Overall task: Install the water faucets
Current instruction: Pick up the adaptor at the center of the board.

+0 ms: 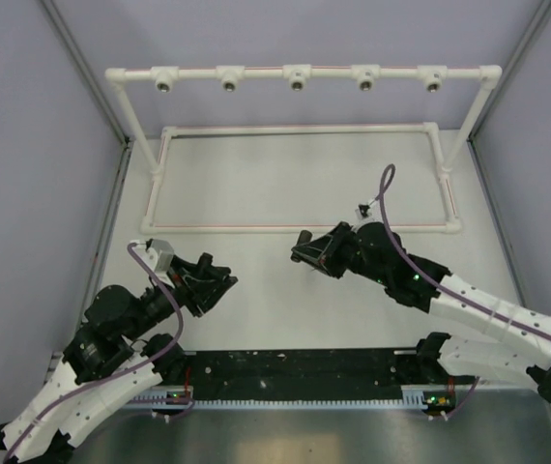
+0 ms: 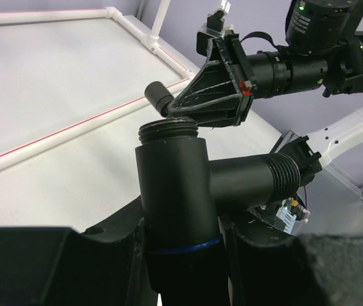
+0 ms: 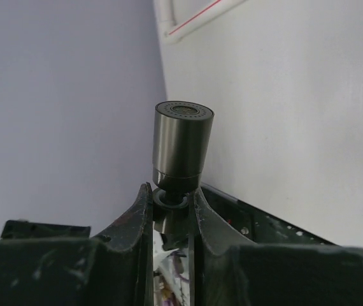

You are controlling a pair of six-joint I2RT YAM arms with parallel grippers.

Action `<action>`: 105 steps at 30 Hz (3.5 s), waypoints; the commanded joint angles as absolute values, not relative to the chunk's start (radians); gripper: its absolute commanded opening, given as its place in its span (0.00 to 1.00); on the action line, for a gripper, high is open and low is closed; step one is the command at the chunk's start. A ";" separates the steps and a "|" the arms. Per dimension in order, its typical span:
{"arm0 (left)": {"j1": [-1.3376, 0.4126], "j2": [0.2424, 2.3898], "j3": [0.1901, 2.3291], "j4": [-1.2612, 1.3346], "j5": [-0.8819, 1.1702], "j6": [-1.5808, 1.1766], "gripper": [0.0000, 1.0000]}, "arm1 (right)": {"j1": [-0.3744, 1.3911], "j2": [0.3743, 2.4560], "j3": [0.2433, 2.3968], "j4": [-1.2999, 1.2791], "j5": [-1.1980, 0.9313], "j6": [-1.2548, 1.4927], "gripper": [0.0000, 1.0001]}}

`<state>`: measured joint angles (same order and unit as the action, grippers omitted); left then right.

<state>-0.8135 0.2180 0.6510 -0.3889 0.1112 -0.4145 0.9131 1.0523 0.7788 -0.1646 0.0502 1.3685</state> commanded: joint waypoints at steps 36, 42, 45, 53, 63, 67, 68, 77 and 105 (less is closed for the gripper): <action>-0.815 0.376 0.741 -0.114 0.399 -0.437 0.00 | 0.900 0.813 0.613 0.775 -0.321 1.010 0.00; -0.813 0.402 0.736 -0.042 0.416 -0.459 0.00 | 0.926 0.830 0.623 0.785 -0.233 0.732 0.00; -0.815 0.423 0.739 -0.037 0.471 -0.419 0.00 | 0.931 0.845 0.635 0.790 -0.157 0.748 0.00; -0.813 0.489 0.732 -0.009 0.462 -0.341 0.00 | 1.040 0.906 0.747 0.684 0.103 0.844 0.00; -0.813 0.384 0.736 -0.097 0.215 -0.314 0.00 | 1.052 1.122 1.143 -0.451 0.357 0.566 0.00; -0.813 0.310 0.700 -0.107 0.180 -0.344 0.00 | 1.046 1.265 1.095 -0.580 0.301 0.515 0.00; -0.813 0.302 0.695 -0.109 0.176 -0.348 0.00 | 1.046 1.320 1.092 -0.609 0.281 0.508 0.00; -0.813 0.252 0.707 -0.175 0.152 -0.354 0.00 | 1.061 1.612 1.040 -0.526 0.210 0.419 0.00; -0.813 0.227 0.696 -0.199 0.150 -0.356 0.00 | 1.091 1.793 1.051 -0.652 0.268 0.584 0.34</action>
<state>-0.8135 0.2371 0.6952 -0.2588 0.1623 -0.3569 1.0801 1.7325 1.0458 -0.5854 0.2459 0.5358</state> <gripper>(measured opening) 0.357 0.349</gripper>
